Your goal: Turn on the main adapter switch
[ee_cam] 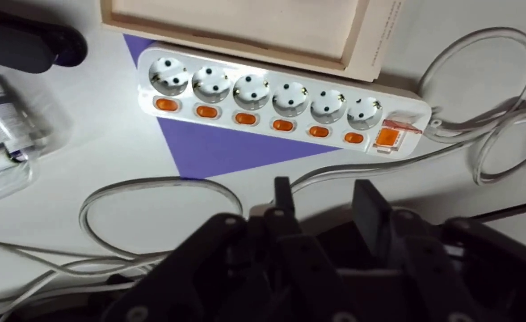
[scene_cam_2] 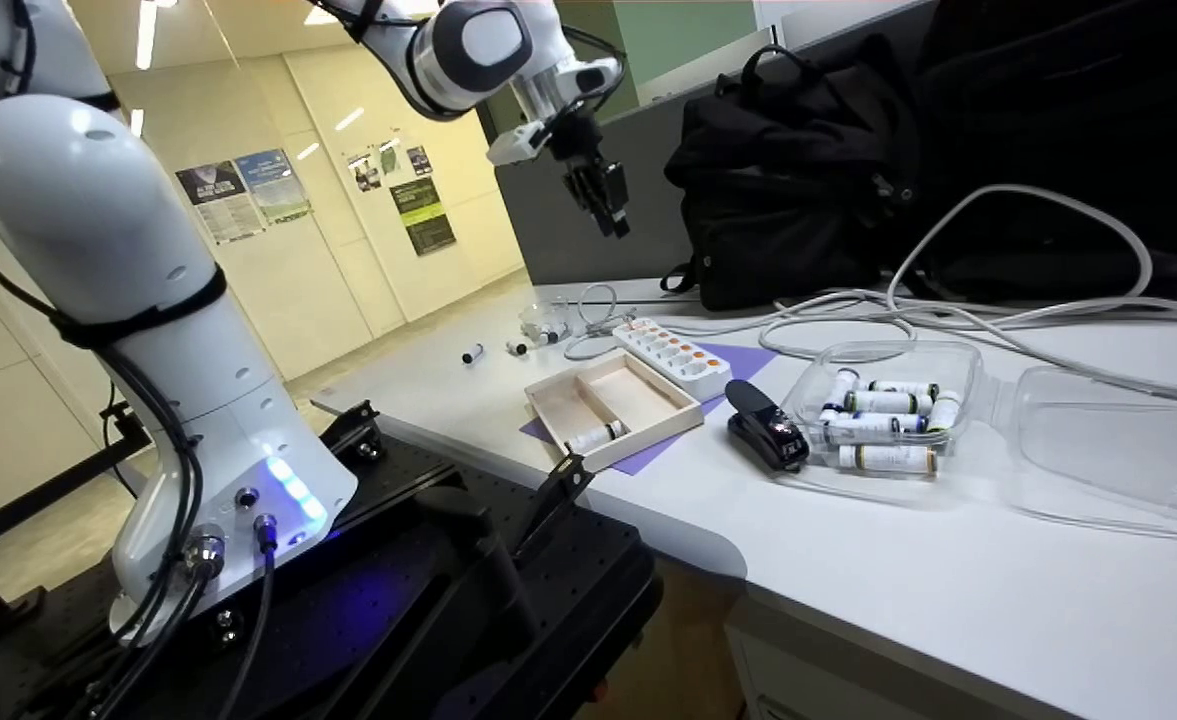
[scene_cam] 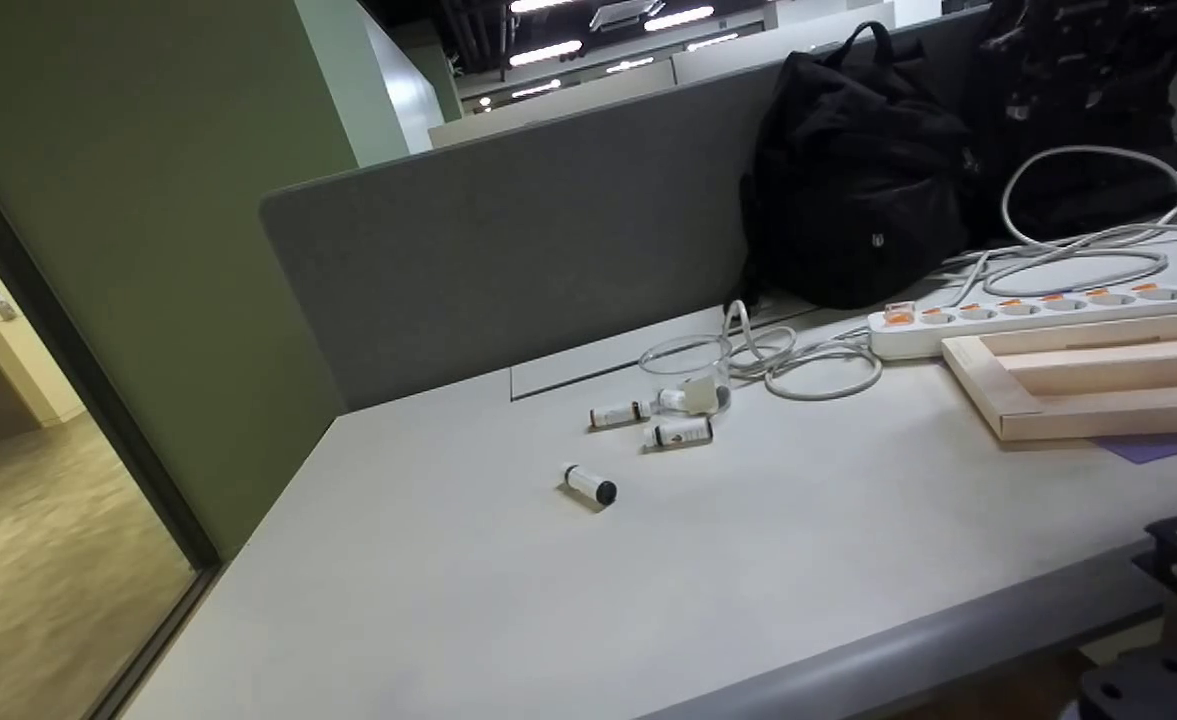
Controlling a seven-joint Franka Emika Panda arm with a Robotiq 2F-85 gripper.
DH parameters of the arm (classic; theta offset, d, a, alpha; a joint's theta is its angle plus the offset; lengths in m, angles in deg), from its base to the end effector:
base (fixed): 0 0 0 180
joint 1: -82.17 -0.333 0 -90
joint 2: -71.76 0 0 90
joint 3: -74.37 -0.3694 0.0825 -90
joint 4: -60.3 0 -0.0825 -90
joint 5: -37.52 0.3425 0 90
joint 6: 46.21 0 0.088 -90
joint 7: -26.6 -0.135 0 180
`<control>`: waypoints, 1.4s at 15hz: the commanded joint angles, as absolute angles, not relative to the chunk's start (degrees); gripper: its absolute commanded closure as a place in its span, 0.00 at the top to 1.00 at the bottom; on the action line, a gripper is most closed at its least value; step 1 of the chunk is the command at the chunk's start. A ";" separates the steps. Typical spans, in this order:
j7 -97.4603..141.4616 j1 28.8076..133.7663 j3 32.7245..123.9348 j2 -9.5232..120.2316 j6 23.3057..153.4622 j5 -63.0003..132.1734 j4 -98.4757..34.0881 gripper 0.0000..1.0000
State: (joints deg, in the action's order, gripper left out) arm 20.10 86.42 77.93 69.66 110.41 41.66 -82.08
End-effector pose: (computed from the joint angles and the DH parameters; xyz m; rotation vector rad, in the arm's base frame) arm 0.4718 -0.0666 0.3548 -3.0555 0.4817 -0.3296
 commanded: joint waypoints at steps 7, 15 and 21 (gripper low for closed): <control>13.55 84.13 77.23 58.76 108.78 47.53 -73.85 0.01; 13.04 83.79 77.22 56.92 106.43 47.54 -71.65 0.01; 10.91 82.54 76.82 53.59 105.92 47.37 -68.76 0.00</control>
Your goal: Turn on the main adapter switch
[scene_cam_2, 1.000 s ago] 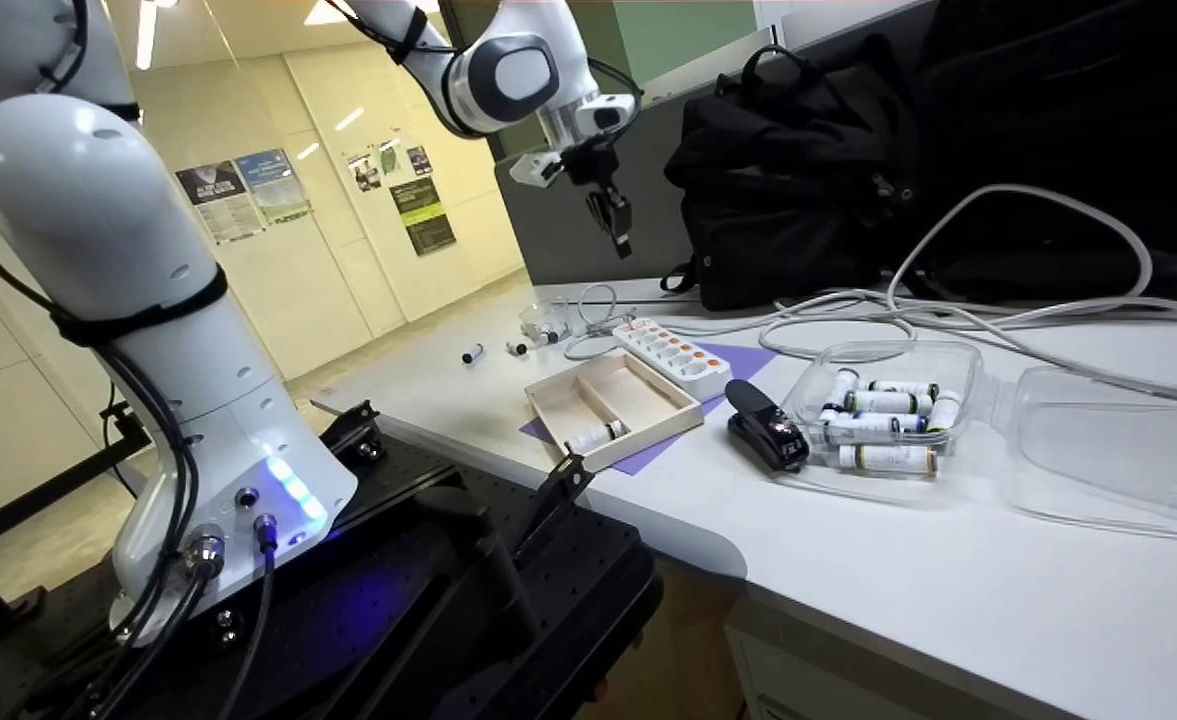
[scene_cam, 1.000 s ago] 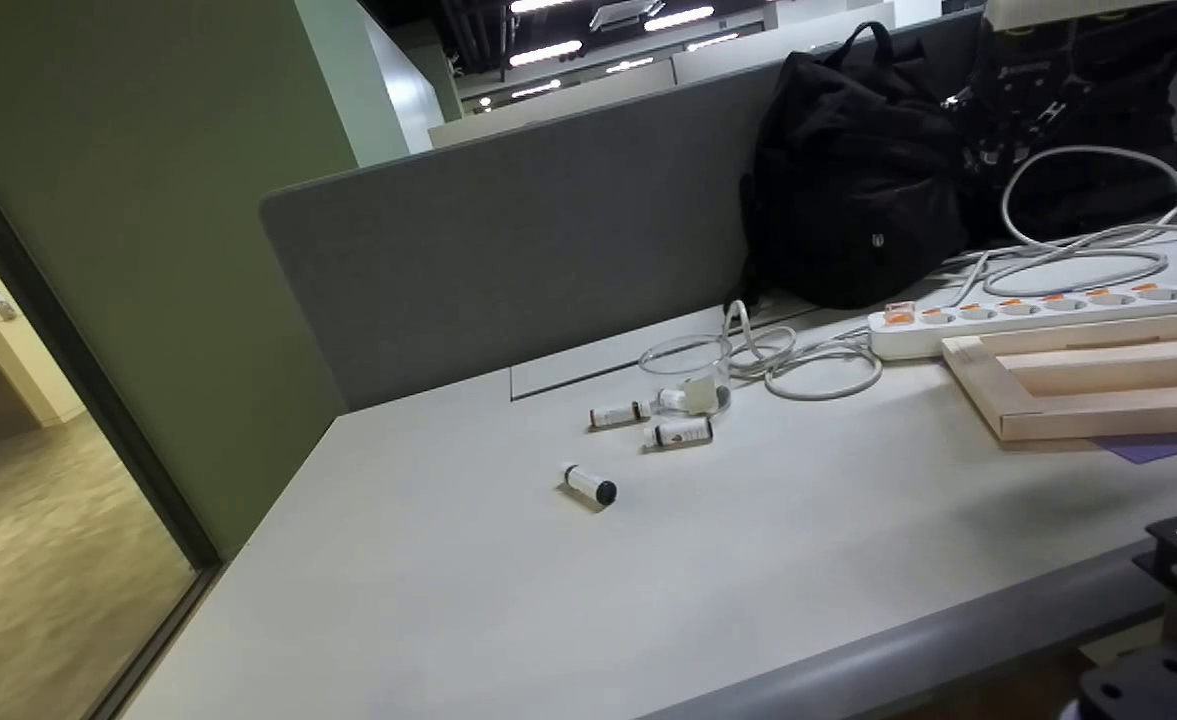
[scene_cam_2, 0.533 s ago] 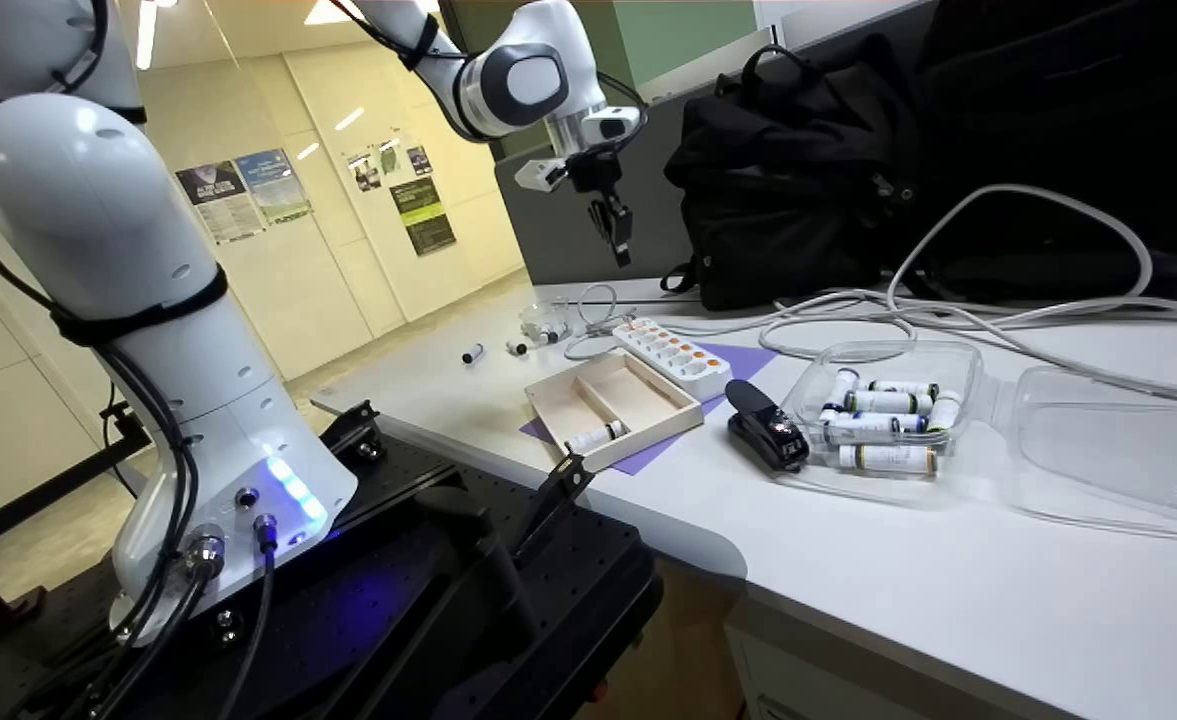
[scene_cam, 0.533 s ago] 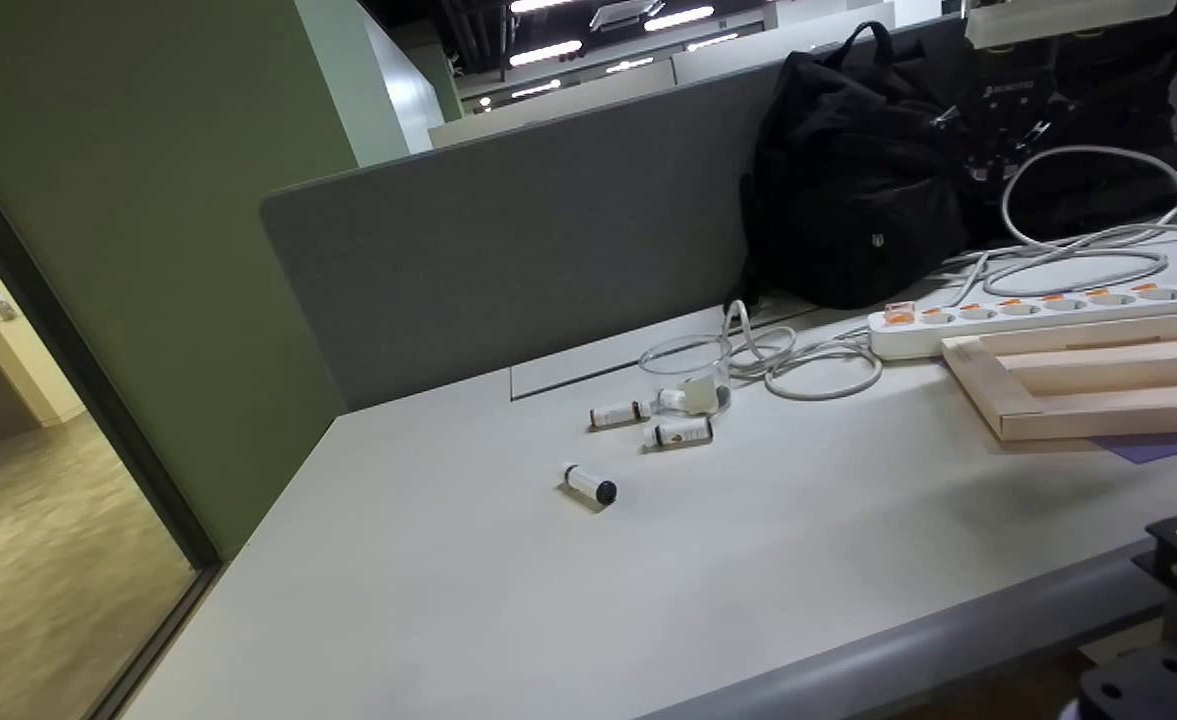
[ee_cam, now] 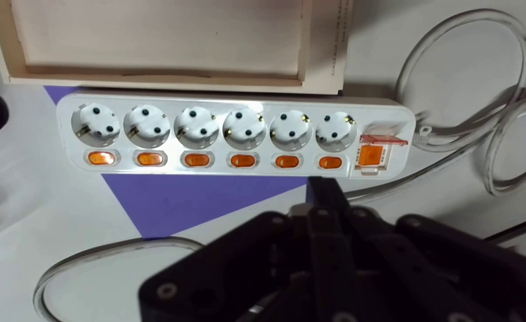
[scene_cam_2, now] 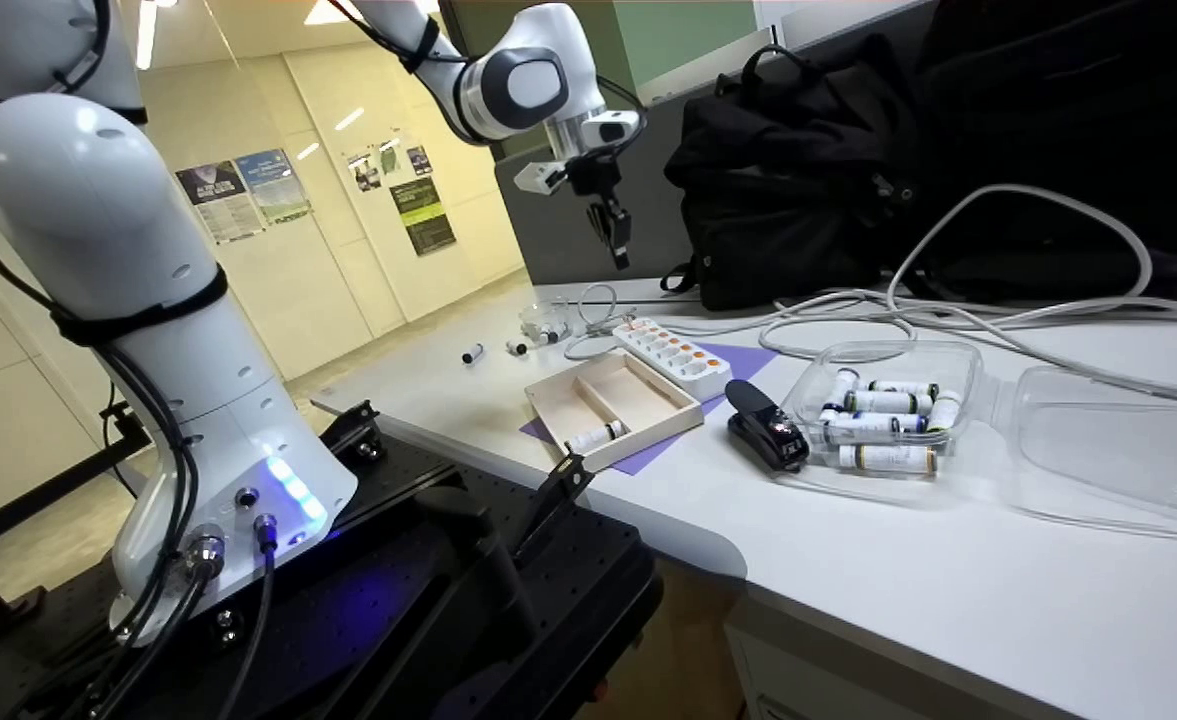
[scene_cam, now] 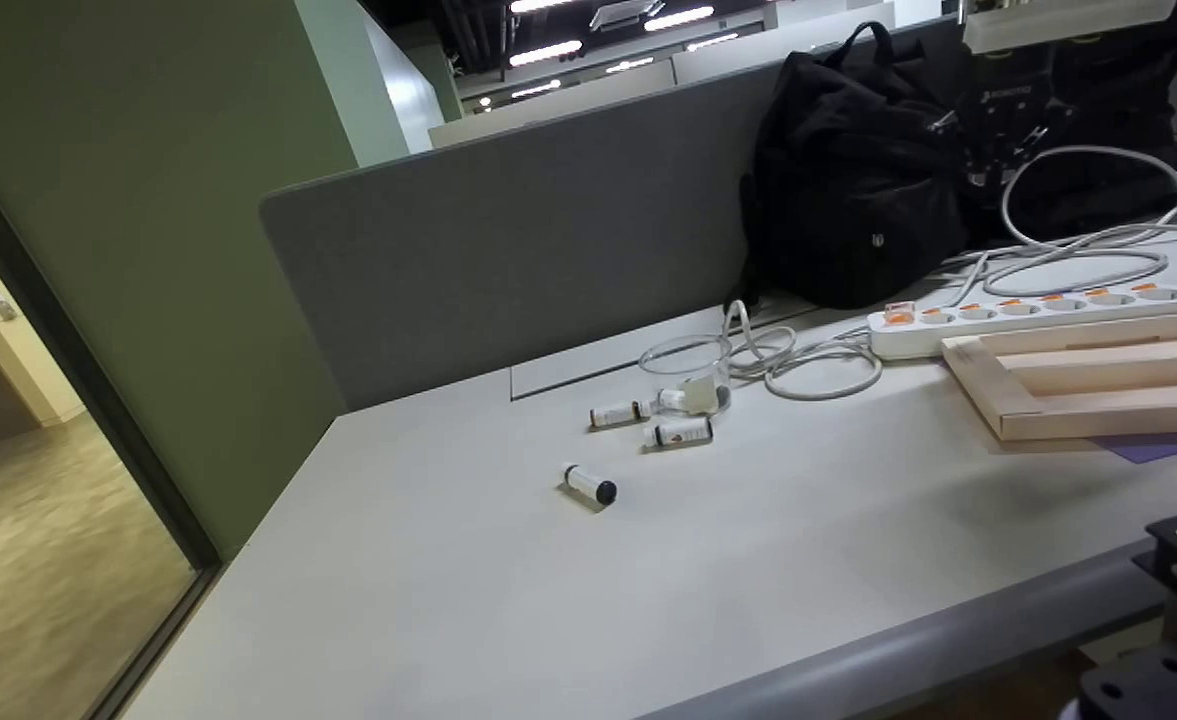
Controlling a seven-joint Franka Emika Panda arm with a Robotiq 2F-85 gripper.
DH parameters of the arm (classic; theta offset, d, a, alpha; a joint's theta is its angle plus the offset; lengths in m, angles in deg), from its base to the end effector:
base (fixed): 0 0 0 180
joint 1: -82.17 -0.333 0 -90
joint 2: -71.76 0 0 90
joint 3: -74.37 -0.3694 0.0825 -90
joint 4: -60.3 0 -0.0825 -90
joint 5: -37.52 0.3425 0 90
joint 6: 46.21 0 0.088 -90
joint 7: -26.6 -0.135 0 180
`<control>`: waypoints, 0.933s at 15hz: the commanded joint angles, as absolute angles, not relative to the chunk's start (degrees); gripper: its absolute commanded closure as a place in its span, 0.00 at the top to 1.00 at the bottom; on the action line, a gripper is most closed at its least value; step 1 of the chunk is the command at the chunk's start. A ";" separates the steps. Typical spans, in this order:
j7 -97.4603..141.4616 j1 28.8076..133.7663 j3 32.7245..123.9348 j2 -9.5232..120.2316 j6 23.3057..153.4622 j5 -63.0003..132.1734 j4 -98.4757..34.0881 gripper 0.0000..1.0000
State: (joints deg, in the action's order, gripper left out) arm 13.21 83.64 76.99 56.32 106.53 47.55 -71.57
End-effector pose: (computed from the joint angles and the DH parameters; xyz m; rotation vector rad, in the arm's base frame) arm 0.5309 -0.0404 0.2974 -2.9771 0.6888 -0.1363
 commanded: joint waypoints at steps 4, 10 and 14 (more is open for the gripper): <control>8.65 80.25 76.75 50.65 107.79 47.21 -66.83 0.00; 0.51 76.61 78.17 46.44 110.09 47.64 -62.90 0.00; -5.02 73.66 80.98 43.14 110.95 46.15 -59.76 0.00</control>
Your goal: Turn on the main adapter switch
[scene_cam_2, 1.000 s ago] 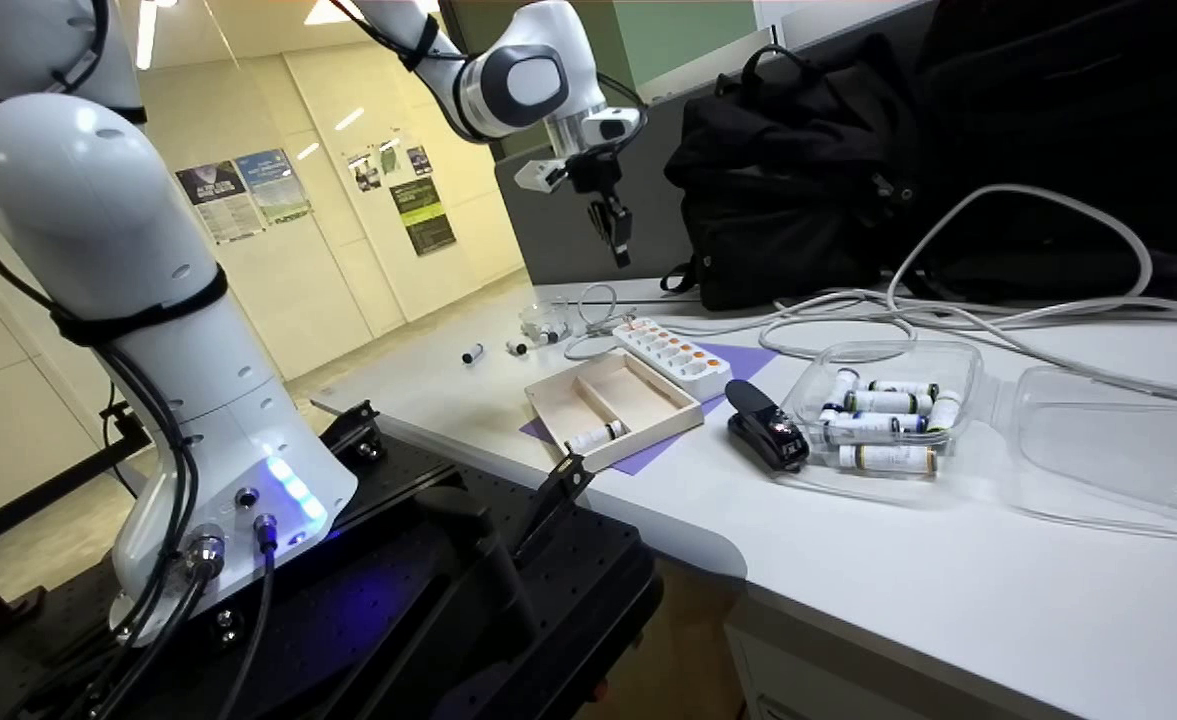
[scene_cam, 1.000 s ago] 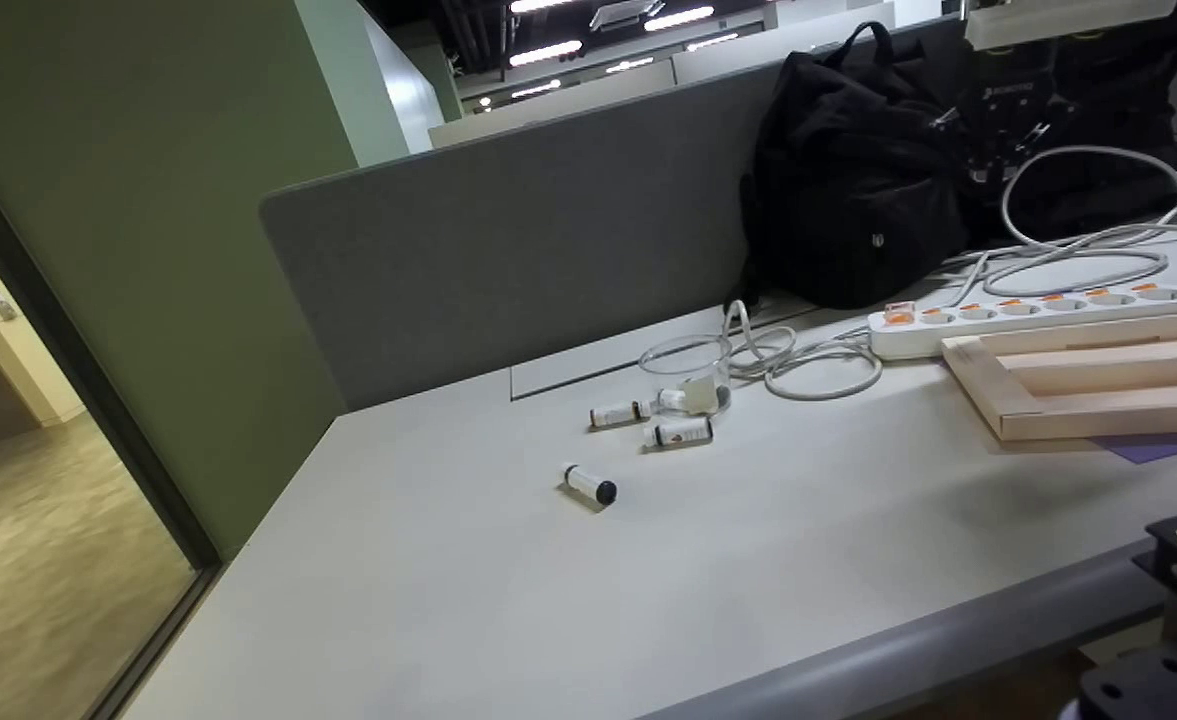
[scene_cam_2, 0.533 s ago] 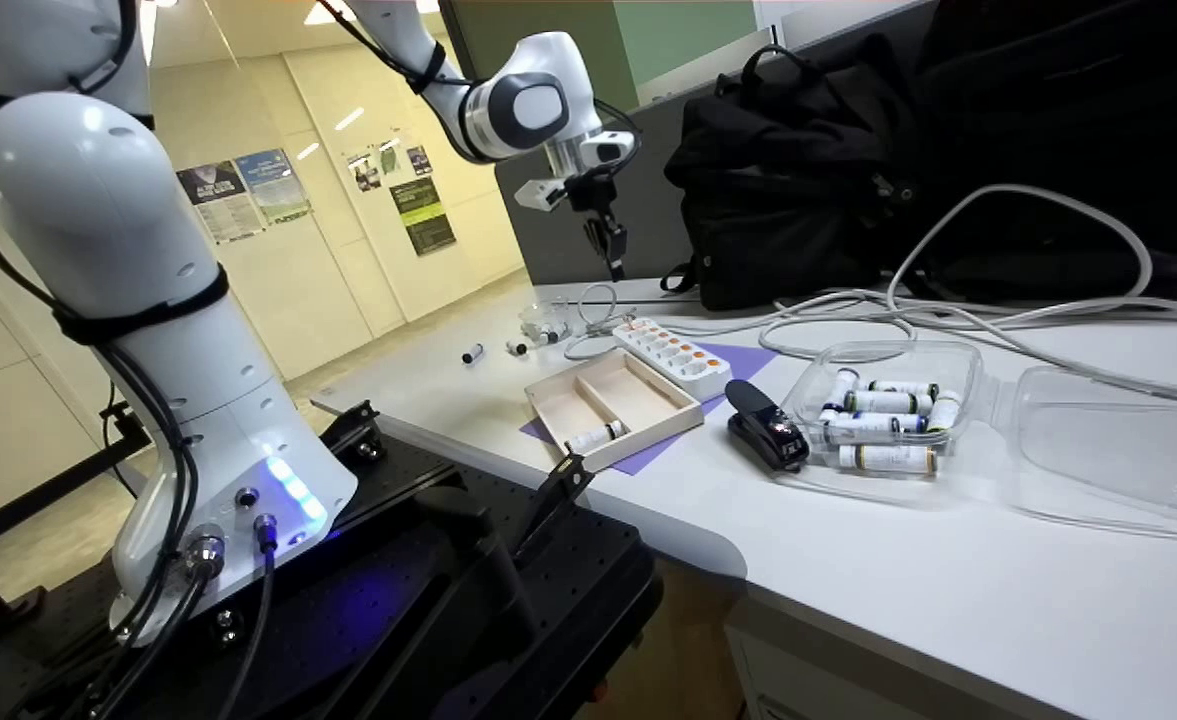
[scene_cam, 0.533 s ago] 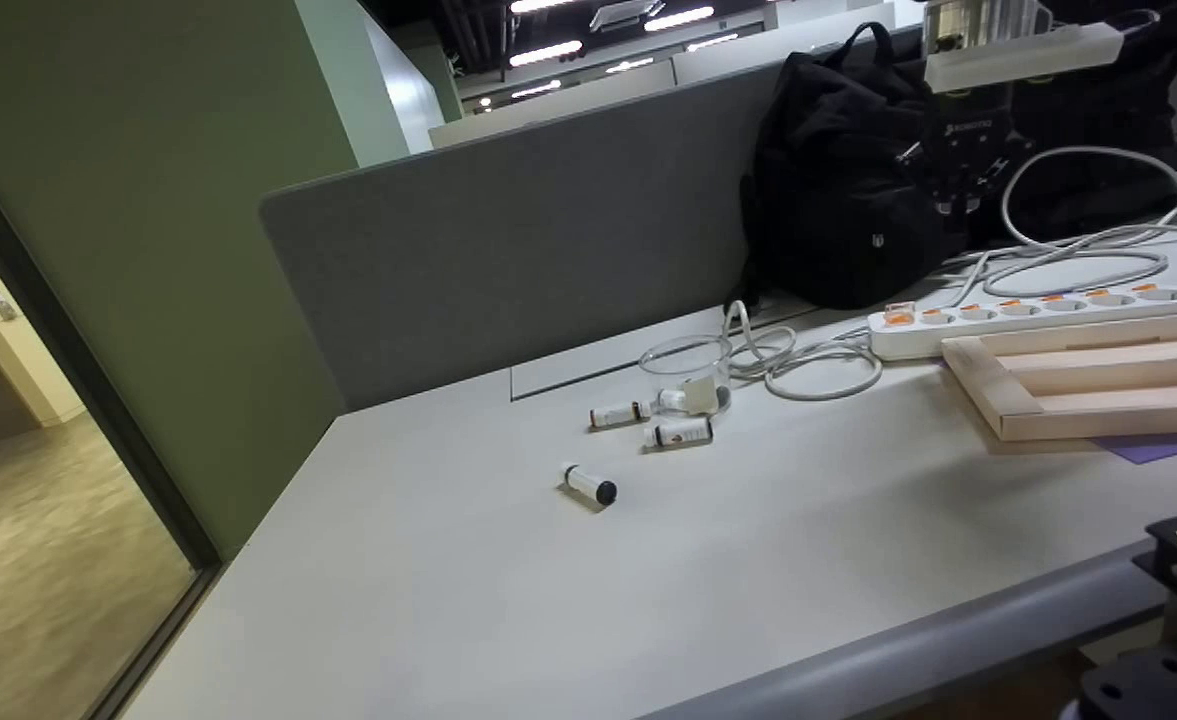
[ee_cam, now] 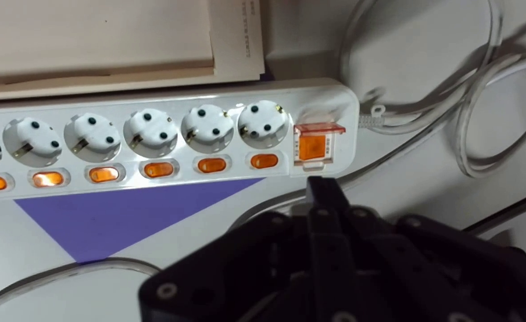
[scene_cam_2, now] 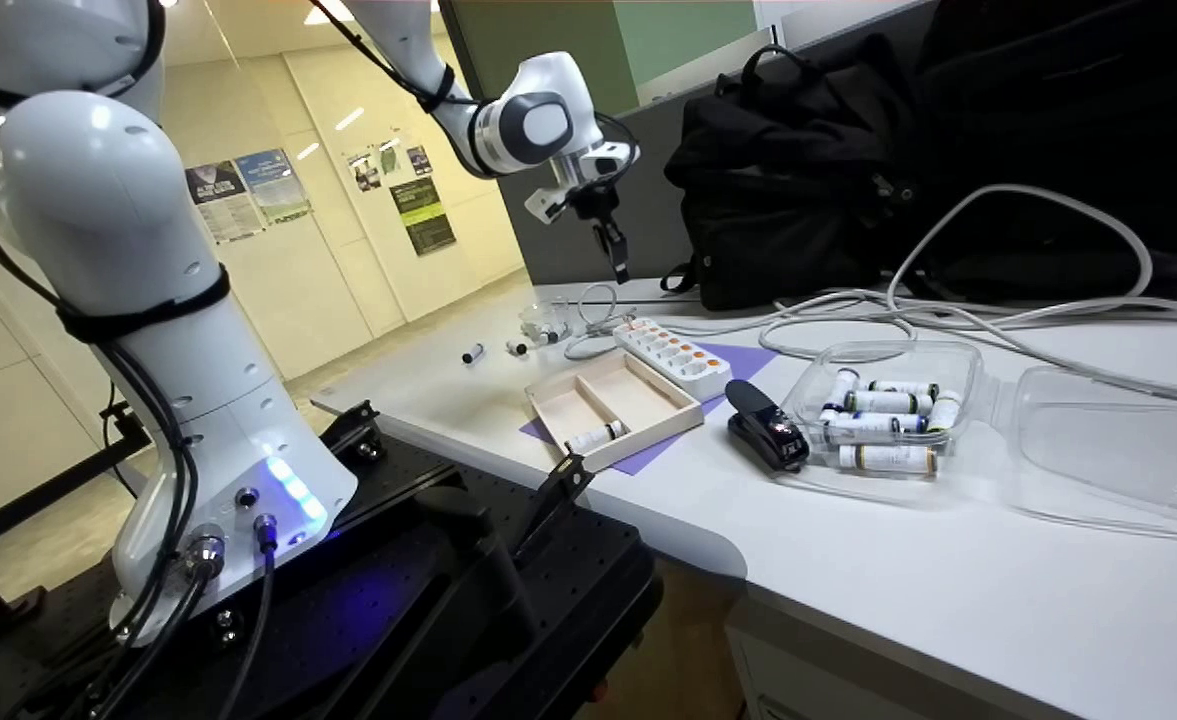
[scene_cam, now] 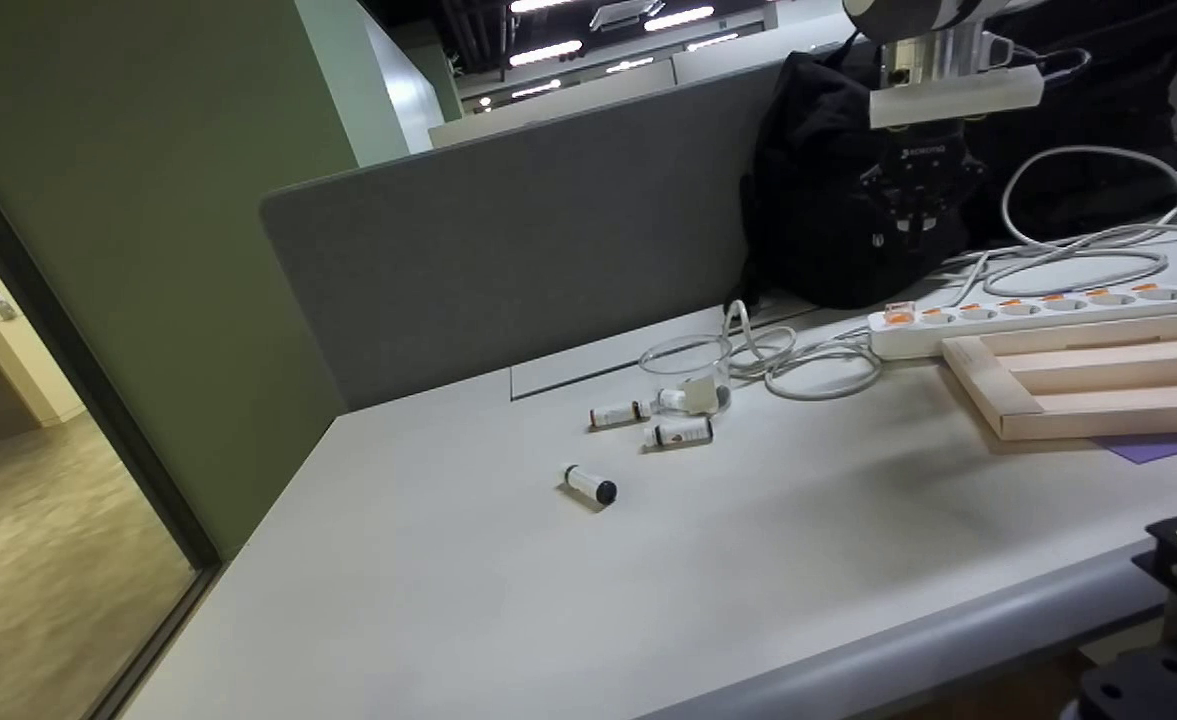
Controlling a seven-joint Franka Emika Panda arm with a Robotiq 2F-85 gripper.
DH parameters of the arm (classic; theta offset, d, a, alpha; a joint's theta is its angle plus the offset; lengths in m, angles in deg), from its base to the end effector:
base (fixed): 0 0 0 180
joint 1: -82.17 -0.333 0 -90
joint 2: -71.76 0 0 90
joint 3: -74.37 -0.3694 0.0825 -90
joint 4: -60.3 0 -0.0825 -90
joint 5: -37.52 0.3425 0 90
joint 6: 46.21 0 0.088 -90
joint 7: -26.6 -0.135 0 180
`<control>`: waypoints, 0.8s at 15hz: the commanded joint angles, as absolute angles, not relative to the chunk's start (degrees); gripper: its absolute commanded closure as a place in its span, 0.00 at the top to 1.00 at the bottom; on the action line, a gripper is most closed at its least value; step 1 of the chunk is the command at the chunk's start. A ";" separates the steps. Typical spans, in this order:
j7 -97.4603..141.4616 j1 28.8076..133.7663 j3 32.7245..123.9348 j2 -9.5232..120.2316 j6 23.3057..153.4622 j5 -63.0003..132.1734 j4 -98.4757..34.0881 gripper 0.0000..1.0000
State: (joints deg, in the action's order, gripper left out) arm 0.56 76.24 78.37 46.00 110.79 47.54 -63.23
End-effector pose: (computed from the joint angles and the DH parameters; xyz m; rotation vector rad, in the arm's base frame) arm 0.5855 0.0165 0.2560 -2.9325 0.8562 -0.1855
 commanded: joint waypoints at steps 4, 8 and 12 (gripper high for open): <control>-8.80 70.33 84.19 39.68 111.62 45.10 -56.86 0.00; -12.18 67.14 87.06 36.73 110.63 42.82 -54.77 0.00; -14.86 64.90 88.95 34.28 109.88 40.71 -53.57 0.00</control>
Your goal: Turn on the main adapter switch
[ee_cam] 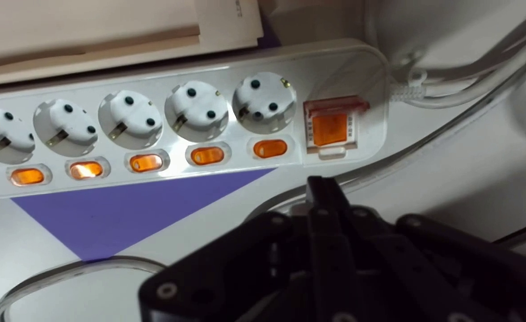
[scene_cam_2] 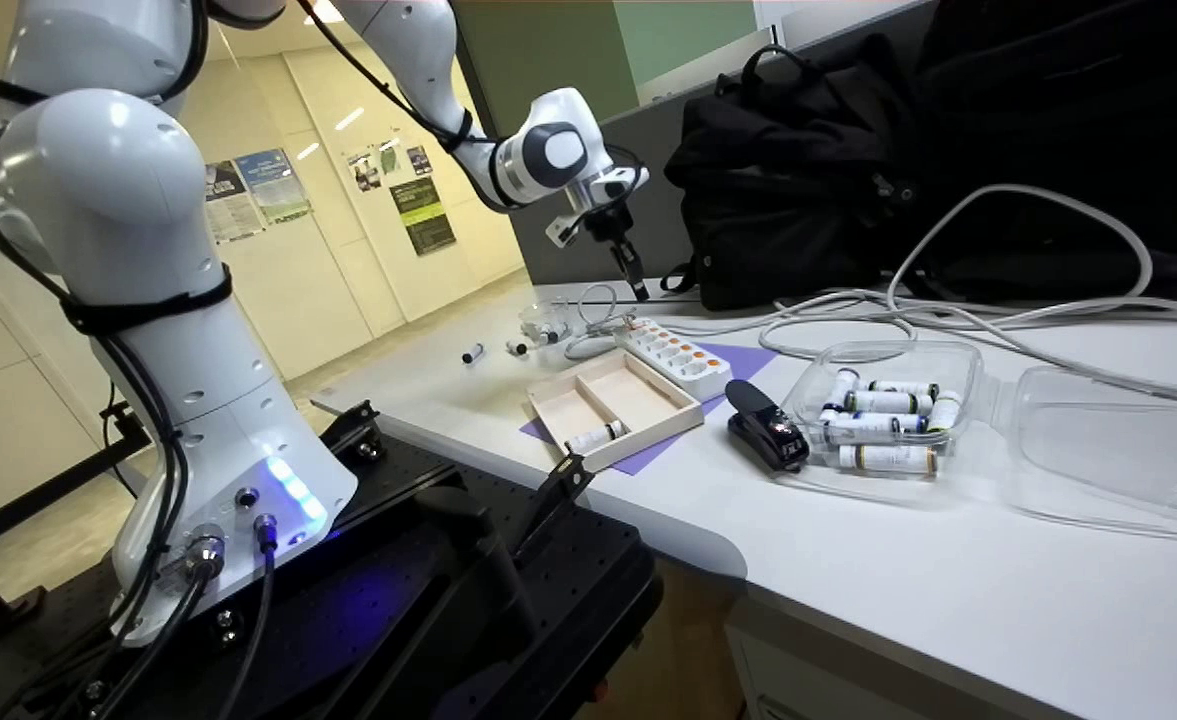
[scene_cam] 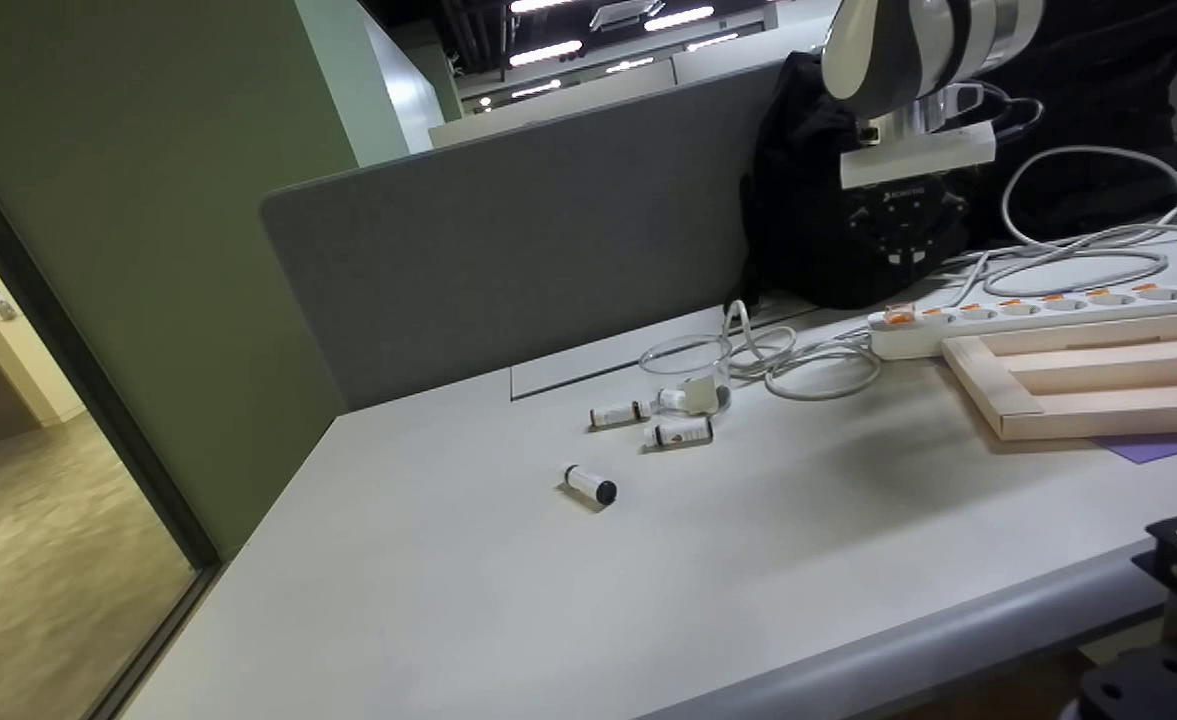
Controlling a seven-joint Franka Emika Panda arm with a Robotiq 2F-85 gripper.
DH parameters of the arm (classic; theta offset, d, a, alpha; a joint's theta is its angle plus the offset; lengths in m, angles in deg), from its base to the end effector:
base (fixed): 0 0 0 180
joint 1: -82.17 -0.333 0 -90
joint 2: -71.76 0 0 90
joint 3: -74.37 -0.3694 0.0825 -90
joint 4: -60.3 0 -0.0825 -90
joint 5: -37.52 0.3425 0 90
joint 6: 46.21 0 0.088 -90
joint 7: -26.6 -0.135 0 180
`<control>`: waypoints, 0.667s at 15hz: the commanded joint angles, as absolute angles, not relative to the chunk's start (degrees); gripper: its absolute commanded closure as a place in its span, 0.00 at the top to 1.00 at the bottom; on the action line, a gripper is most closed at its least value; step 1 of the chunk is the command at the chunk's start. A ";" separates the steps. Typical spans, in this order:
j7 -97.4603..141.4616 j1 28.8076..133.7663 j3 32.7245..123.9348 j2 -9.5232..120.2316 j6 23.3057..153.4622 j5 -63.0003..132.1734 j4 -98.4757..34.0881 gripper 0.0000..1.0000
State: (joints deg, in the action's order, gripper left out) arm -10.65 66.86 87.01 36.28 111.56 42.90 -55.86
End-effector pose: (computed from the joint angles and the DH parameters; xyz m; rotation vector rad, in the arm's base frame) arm 0.6195 0.0347 0.2074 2.9396 -0.9753 0.2272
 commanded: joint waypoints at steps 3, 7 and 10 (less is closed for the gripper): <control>-16.09 63.86 89.57 32.86 109.28 39.77 -53.02 0.00; -17.05 62.90 89.74 31.58 108.64 38.91 -52.62 0.00; -17.07 62.30 89.66 31.19 108.81 38.49 -52.58 0.00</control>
